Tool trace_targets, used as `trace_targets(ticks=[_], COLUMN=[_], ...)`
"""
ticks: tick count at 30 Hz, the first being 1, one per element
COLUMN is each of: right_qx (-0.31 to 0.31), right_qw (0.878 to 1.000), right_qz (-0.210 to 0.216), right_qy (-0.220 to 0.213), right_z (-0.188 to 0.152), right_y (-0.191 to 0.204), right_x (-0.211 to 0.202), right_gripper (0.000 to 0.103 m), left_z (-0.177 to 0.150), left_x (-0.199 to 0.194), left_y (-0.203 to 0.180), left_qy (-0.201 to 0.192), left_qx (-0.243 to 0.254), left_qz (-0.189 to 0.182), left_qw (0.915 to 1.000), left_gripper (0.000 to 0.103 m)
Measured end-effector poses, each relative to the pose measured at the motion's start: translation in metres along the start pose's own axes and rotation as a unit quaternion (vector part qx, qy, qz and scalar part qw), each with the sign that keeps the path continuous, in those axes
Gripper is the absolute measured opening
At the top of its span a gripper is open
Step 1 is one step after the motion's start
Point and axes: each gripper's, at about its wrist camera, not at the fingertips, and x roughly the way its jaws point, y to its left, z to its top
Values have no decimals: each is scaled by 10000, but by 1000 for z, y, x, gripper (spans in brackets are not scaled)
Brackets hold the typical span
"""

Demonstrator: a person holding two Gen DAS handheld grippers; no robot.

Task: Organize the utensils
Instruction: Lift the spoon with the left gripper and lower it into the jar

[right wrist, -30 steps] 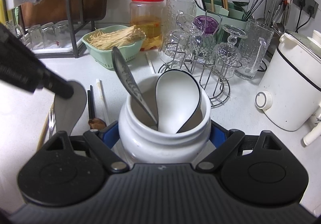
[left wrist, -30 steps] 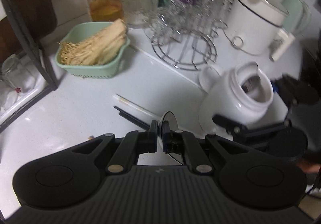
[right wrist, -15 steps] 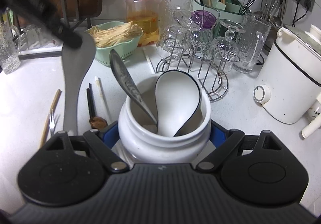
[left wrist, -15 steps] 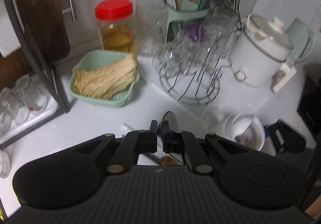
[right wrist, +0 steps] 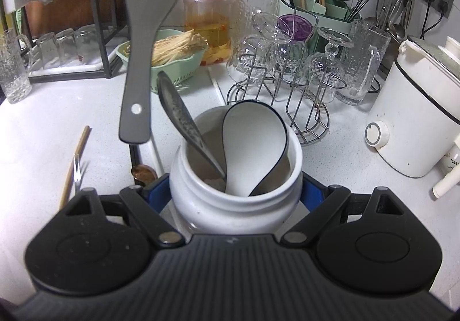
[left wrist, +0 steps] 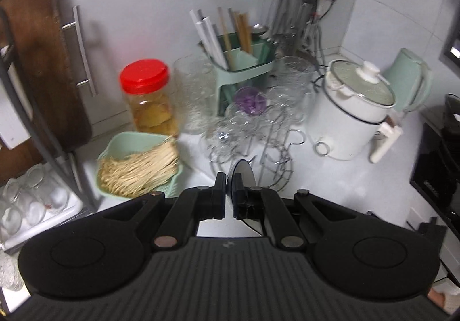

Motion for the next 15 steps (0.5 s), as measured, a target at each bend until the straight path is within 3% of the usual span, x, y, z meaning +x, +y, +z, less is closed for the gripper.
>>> trace_targets(ticks=[15], right_qx=[19], right_qw=[10000], right_qz=[5], right_qy=[74], right_z=[4], right_y=[1], right_x=[2], right_gripper=[92], left_z=[26], left_x=[-9], left_y=[-35], left_qy=[-401], left_qx=[479], left_qz=[-57], left_qw=[9980], left_gripper=[5])
